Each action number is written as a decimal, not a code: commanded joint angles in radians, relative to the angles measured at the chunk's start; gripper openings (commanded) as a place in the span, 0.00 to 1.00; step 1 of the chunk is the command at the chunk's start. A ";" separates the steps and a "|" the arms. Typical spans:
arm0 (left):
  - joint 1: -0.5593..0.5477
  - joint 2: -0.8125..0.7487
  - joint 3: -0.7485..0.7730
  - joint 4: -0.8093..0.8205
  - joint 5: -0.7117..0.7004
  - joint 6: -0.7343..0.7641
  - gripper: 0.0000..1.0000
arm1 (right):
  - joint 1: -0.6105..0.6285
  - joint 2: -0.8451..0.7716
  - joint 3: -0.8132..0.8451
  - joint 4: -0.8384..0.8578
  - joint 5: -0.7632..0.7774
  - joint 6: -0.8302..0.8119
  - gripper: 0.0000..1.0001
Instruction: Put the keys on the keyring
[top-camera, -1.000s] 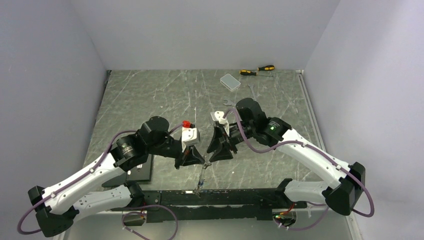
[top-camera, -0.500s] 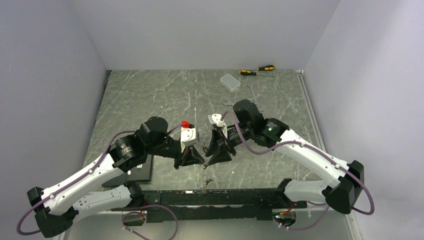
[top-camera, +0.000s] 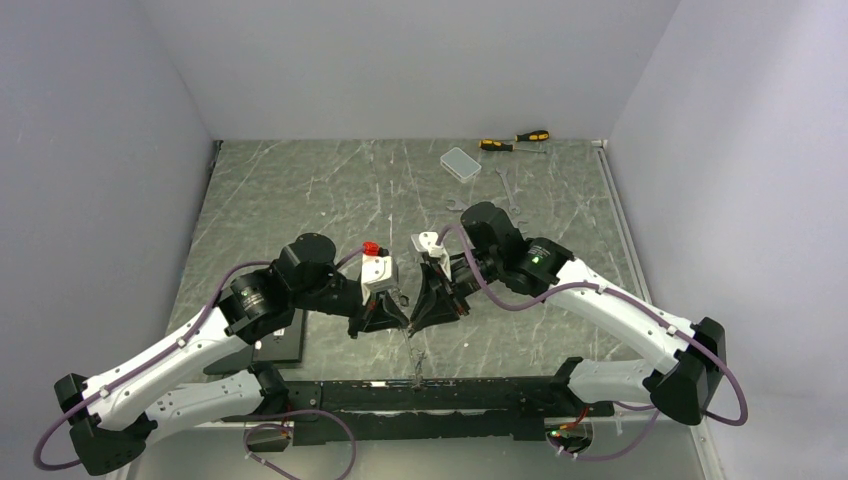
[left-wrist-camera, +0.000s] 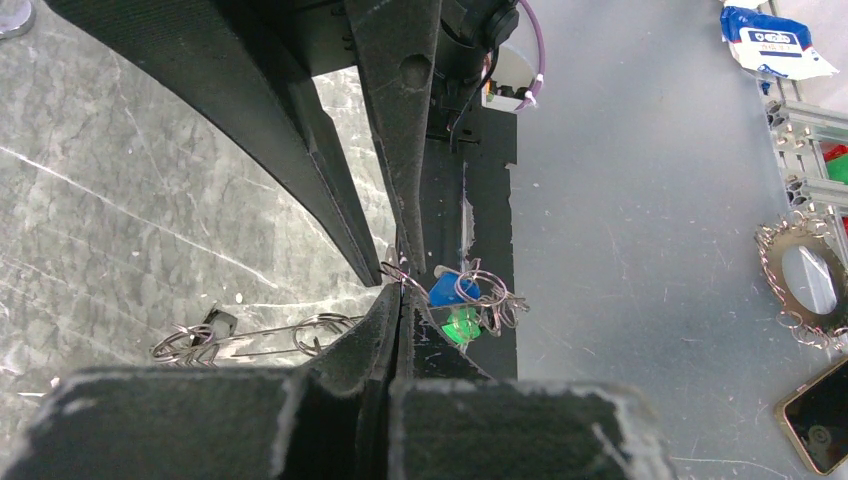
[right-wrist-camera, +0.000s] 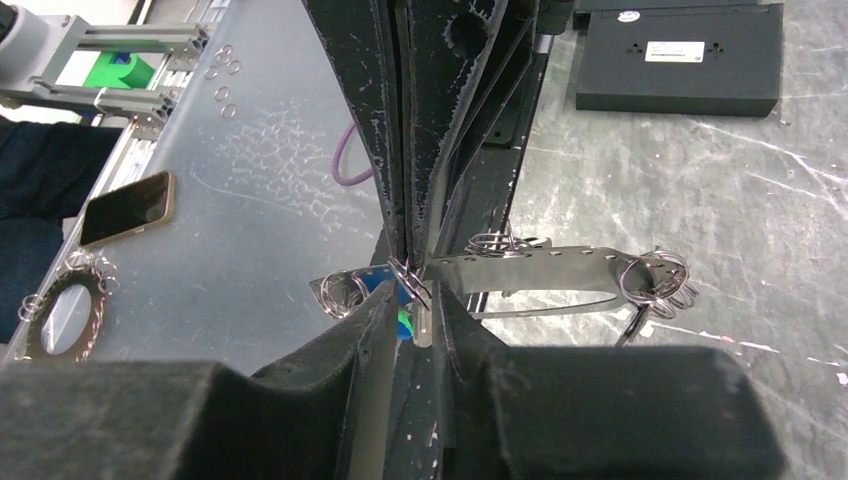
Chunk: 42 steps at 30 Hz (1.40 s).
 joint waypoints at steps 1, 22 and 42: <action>-0.004 -0.023 0.012 0.061 0.037 0.016 0.00 | 0.006 -0.010 0.014 0.031 -0.009 -0.007 0.19; -0.002 -0.035 0.019 0.043 0.058 0.028 0.00 | 0.004 -0.100 -0.052 0.086 0.079 0.009 0.00; -0.003 -0.047 0.015 0.054 0.041 0.025 0.00 | -0.001 -0.196 -0.211 0.499 0.369 0.529 0.00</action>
